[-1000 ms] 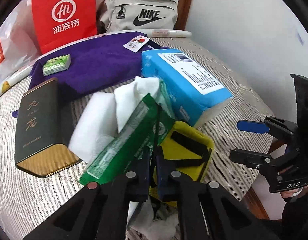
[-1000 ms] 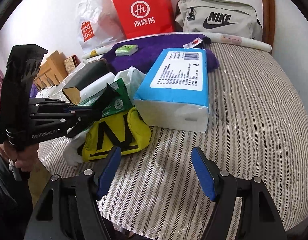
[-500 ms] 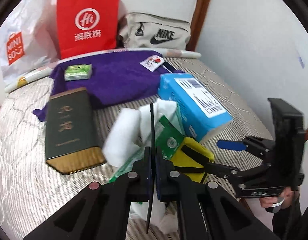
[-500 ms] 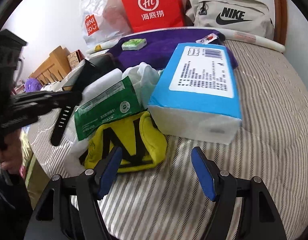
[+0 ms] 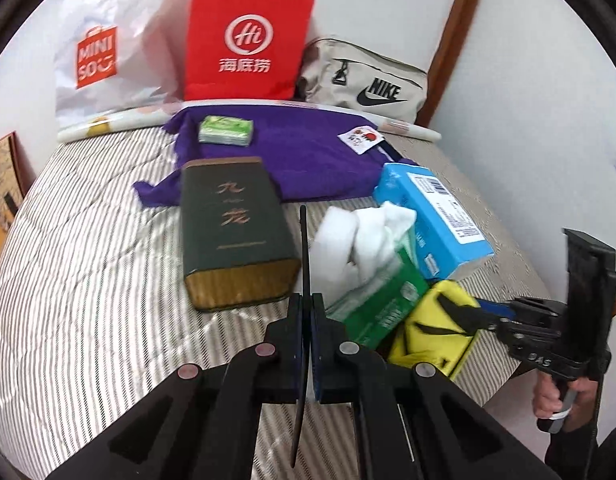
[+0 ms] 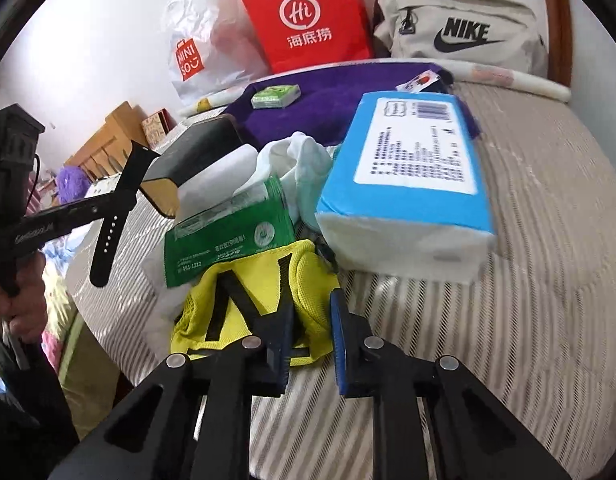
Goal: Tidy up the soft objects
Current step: 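Grasp the yellow mesh bag strap with right while left grasps the dark green tin, then lower the yellow bag onto the purple towel with right while left carries the tin toward it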
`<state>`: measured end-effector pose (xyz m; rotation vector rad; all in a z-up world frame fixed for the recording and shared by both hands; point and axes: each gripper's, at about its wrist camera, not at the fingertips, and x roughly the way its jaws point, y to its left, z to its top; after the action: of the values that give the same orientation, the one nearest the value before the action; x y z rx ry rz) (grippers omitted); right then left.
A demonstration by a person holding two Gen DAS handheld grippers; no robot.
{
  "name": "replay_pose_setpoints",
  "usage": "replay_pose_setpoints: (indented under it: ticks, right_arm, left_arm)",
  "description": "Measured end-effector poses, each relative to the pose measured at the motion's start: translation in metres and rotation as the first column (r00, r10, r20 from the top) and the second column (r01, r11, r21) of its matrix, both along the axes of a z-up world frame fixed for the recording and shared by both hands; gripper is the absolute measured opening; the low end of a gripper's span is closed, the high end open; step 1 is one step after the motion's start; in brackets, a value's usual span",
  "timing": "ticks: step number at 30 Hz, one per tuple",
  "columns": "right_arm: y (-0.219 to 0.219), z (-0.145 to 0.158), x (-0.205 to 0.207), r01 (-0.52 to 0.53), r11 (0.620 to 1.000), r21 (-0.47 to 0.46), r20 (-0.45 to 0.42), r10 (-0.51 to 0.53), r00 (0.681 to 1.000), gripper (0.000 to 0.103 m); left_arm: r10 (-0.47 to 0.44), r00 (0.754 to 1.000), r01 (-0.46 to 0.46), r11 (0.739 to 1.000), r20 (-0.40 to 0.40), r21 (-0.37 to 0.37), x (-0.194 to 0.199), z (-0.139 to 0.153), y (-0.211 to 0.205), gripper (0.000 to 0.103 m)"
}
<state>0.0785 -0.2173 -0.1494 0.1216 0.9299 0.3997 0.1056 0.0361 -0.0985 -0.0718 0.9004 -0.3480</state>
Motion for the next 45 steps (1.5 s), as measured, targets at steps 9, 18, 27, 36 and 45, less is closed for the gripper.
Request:
replay_pose_setpoints:
  ticks: [9, 18, 27, 36, 45]
  right_arm:
    - [-0.039, -0.005, -0.019, 0.117, 0.992, -0.039, -0.046, -0.118, 0.992, 0.017]
    - [-0.038, -0.02, -0.005, 0.092, 0.994, -0.051, -0.065, -0.095, 0.993, 0.037]
    - [-0.051, -0.014, -0.02, 0.089, 0.996, -0.004, -0.022, -0.089, 0.996, 0.016]
    - [-0.074, -0.002, -0.034, 0.142, 0.99, 0.02, -0.003, -0.142, 0.99, 0.016]
    - [-0.081, 0.028, -0.037, 0.13, 0.989, 0.069, 0.05, -0.133, 0.99, 0.016]
  left_arm:
    - [0.07, 0.996, -0.07, 0.998, -0.051, -0.005, -0.012, -0.018, 0.026, 0.004]
    - [0.118, 0.981, -0.121, 0.993, -0.156, -0.006, -0.009, -0.051, 0.032, 0.004]
    - [0.133, 0.975, -0.137, 0.991, -0.178, -0.008, -0.006, -0.058, 0.033, 0.004]
    - [0.122, 0.976, -0.127, 0.992, -0.179, -0.014, -0.008, -0.054, 0.029, 0.004]
    - [0.138, 0.976, -0.144, 0.989, -0.17, -0.022, -0.008, -0.038, 0.031, 0.004]
